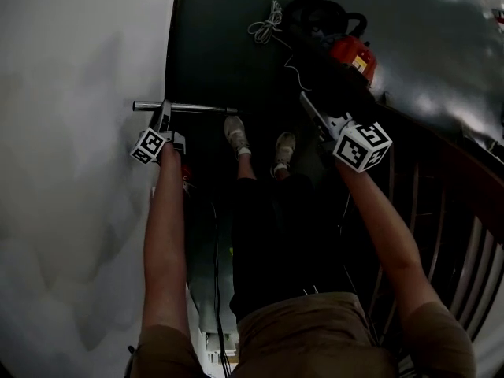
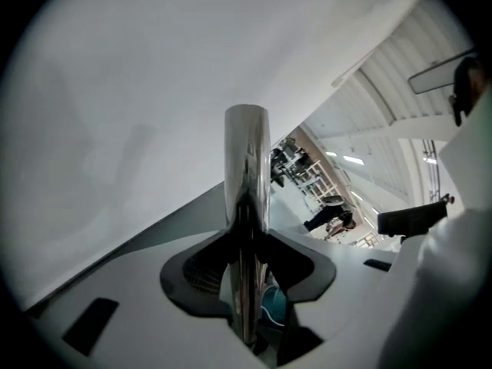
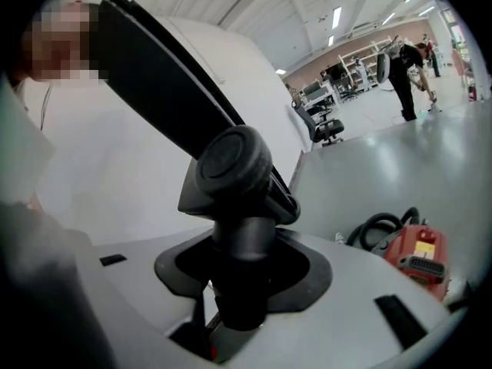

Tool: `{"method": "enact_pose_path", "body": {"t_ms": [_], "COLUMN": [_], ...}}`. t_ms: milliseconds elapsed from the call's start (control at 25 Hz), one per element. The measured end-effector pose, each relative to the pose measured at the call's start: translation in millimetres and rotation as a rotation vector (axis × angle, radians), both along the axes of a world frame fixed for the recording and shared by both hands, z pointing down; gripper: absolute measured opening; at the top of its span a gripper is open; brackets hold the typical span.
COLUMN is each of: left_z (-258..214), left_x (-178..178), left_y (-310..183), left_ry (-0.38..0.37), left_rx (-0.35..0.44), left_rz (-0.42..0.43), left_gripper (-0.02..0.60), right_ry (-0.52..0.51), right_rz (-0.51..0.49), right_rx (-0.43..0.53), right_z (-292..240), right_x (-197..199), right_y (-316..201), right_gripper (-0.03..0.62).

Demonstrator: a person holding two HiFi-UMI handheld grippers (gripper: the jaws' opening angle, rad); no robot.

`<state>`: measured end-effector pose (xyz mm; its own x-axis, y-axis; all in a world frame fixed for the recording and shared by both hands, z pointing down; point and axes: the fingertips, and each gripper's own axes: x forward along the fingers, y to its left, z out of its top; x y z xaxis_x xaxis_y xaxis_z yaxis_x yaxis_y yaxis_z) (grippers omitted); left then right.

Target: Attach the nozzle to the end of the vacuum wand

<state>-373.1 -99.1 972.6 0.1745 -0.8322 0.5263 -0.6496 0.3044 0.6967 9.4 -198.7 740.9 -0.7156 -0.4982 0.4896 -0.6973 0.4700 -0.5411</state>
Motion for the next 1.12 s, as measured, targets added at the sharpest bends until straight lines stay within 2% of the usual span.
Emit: {"method": "enact_pose_path", "body": {"t_ms": [240,480,640,840,1000,1120], "left_z": [-92,-204,-268,-317,-342,-358], "left_x": [87,227,326,450,520,564], "left_y": [-51,-75,-81,-78,-67,-48], "left_ry": [-0.136,-0.276,-0.341,-0.389,-0.417,-0.426], "left_rx": [0.200,0.350,0.439,0.533,0.633,0.679], "left_rz": [0.189,0.496,0.687,0.883,1.032,1.103], "left_gripper": [0.160,0.160,0.158,0.158,0.158,0.158], "right_ry": [0.030,0.062,0.004,-0.028,-0.028,-0.026], "right_rz": [0.130,0.166,0.232,0.260,0.294,0.316], "right_rx": [0.109,0.261,0.309,0.360,0.410,0.447], "right_z": [-63,-143,-184,-220,-250,-277], "right_x": [113,205,249,296,322,348], "right_y": [-42,-41,-27,-13,8,33], "right_gripper": [0.172,0.172,0.172,0.172,0.172,0.172]}}
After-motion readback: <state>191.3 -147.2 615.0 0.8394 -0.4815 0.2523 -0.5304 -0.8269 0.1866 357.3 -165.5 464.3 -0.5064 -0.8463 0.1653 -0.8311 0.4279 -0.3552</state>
